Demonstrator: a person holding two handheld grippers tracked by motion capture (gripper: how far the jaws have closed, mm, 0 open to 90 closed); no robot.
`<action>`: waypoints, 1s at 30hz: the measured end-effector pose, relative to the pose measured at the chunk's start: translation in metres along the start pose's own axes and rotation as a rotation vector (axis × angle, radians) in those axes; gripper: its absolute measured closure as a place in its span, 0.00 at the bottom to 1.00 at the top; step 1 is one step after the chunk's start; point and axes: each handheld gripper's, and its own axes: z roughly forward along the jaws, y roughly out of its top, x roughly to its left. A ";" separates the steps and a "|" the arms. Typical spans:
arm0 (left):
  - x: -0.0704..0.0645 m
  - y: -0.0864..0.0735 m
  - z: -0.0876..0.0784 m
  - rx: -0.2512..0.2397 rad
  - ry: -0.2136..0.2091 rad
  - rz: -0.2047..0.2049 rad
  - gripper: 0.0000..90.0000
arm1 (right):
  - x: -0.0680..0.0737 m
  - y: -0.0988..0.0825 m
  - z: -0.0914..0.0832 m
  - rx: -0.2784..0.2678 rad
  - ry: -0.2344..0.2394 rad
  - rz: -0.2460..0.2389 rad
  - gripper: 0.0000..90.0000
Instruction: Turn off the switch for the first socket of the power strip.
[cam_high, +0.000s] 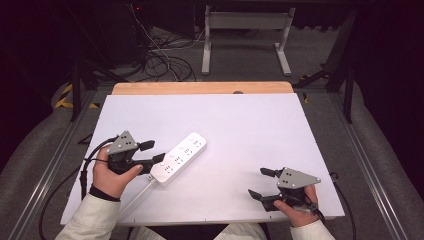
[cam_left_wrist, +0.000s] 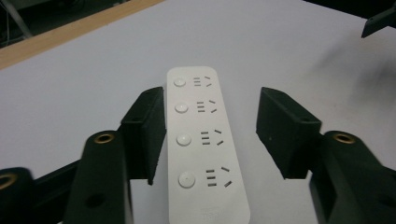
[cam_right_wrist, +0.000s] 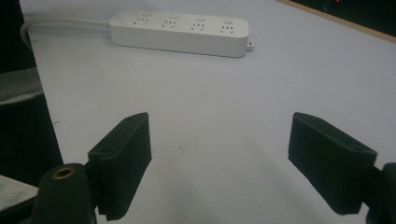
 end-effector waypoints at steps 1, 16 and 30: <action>0.000 0.000 -0.002 -0.007 0.006 0.004 0.40 | 0.000 0.000 0.000 0.001 0.000 0.000 0.24; -0.003 -0.006 -0.032 -0.095 -0.002 0.041 0.24 | -0.001 -0.001 -0.001 0.000 -0.002 -0.001 0.24; 0.002 -0.032 -0.048 -0.107 -0.005 0.039 0.22 | -0.001 -0.001 -0.001 0.000 -0.001 0.000 0.24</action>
